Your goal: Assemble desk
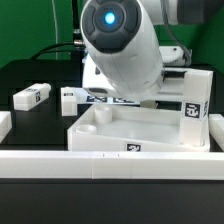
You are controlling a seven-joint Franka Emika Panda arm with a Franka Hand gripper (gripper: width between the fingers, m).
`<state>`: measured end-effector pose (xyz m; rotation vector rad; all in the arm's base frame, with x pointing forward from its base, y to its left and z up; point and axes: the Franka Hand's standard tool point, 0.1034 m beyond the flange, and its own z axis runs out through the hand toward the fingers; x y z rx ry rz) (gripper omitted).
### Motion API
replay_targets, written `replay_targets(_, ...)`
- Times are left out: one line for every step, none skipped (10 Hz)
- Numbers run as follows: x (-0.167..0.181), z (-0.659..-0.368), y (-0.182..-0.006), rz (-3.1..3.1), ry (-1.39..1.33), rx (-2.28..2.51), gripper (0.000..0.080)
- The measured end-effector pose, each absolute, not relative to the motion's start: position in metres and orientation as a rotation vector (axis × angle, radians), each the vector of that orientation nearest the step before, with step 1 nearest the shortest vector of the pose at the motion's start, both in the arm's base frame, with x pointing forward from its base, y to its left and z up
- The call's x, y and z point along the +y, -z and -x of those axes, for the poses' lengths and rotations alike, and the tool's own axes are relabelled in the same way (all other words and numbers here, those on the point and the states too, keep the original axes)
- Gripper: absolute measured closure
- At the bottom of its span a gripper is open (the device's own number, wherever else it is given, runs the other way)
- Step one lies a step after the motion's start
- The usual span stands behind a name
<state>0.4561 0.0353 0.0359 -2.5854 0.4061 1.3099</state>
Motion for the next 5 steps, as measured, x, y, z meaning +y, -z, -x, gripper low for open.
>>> replay_targets(0.032,-0.465,-0.048,2.596,-1.308,0.385,0.0511)
replay_targets(0.029,-0.476,-0.06,2.629,-1.285,0.359,0.0509)
replay_targets(0.029,-0.485,-0.069,2.638,-1.266,0.349,0.0509)
replay_targets(0.03,-0.488,-0.067,2.649,-1.245,0.352,0.0509)
replay_targets(0.029,-0.49,-0.066,2.66,-1.224,0.355,0.0509)
